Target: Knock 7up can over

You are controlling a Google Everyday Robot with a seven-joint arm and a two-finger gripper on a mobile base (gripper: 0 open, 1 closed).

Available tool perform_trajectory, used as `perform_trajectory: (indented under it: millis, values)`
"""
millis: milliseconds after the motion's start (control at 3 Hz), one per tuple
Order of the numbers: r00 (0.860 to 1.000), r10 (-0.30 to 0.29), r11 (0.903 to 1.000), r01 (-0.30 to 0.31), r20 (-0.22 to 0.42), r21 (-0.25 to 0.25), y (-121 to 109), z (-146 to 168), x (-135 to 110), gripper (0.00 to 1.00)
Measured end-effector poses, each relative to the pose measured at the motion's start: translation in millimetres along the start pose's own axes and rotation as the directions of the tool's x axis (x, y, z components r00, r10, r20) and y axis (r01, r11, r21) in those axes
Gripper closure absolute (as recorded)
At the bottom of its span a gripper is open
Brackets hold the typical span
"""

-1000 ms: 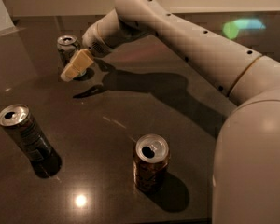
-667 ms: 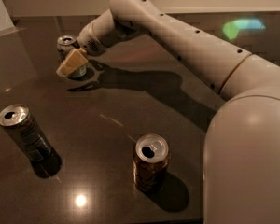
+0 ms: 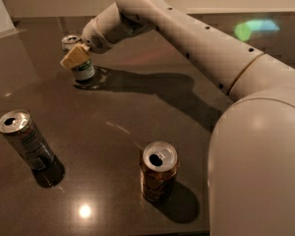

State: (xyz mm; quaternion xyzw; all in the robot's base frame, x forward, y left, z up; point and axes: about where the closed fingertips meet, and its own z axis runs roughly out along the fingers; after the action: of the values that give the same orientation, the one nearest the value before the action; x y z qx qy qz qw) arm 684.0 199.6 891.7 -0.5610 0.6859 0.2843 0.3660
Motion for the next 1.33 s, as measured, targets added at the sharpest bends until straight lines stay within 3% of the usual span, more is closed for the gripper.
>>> perform_trajectory:
  millis: [333,667,1000,1333]
  values:
    - [0.999,0.023,0.9997,-0.022,-0.033,0.008,4,-20,2,0.87]
    - [0.989,0.035,0.9990,-0.031,-0.141,0.031,10,-52,11,1.00]
    - [0.958,0.033,0.9989,-0.022,-0.284,0.042,13,-85,36,1.00]
    - [0.907,0.010,0.9995,0.003,-0.421,0.032,19,-115,65,1.00]
